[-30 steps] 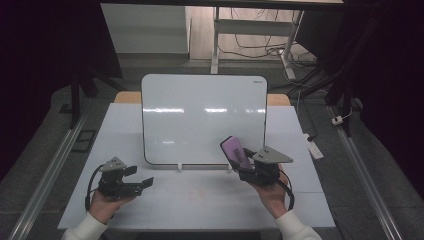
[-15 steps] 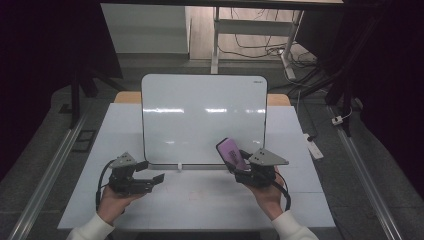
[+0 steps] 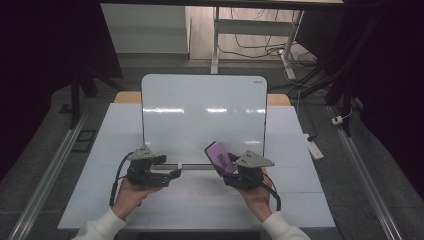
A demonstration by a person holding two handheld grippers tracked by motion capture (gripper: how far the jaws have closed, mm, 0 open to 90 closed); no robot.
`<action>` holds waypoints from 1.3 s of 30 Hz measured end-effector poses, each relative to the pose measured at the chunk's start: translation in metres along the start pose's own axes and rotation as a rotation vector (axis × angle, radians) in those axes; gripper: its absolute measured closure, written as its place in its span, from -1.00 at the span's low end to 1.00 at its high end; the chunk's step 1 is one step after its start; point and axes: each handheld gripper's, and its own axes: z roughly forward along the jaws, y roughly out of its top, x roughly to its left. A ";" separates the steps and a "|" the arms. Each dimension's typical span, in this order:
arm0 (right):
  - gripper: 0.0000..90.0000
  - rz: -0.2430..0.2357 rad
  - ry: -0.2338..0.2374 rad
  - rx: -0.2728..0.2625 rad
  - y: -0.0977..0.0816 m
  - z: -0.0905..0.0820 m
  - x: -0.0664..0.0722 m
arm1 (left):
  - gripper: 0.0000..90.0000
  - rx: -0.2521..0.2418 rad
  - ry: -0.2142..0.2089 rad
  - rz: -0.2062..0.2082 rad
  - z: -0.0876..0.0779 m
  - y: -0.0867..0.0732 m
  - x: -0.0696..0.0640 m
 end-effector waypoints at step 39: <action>-0.08 0.024 0.019 -0.110 -0.005 0.020 0.037 | 0.23 -0.072 -0.164 -0.043 0.038 0.027 -0.021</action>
